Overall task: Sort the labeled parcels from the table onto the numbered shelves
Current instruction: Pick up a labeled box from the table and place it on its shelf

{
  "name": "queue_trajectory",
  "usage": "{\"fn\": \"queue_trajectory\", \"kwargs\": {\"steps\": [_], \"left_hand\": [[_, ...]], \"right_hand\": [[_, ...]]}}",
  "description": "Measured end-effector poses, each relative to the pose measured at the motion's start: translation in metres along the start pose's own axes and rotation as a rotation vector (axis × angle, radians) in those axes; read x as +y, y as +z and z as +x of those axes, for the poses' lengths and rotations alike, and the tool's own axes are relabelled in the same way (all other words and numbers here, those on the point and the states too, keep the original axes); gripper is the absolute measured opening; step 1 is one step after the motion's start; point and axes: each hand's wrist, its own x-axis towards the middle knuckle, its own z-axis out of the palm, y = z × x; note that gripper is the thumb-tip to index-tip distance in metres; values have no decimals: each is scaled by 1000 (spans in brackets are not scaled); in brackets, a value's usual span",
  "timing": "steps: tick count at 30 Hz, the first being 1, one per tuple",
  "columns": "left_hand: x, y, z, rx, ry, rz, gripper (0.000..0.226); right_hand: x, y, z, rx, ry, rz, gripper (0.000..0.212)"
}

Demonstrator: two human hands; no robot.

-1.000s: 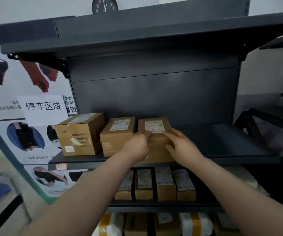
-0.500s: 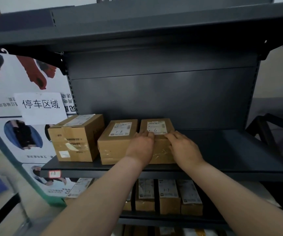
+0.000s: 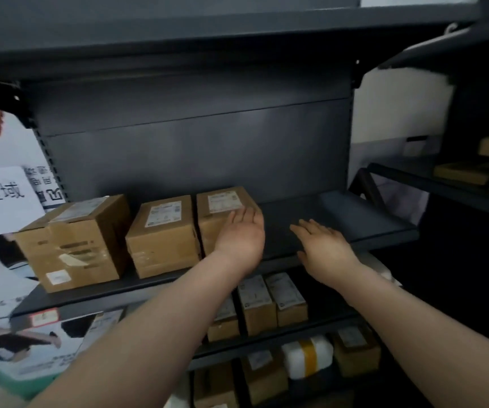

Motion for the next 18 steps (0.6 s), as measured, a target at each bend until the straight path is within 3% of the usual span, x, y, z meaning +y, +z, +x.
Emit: {"fn": "queue_trajectory", "kwargs": {"steps": [3, 8, 18], "left_hand": [[47, 2, -10, -19, 136, -15, 67], [137, 0, -43, -47, 386, -60, 36], [335, 28, -199, -341, 915, -59, 40]], "right_hand": [[33, 0, -56, -71, 121, -68, 54], [76, -13, -162, -199, 328, -101, 46], [85, -13, -471, -408, 845, -60, 45]]}}
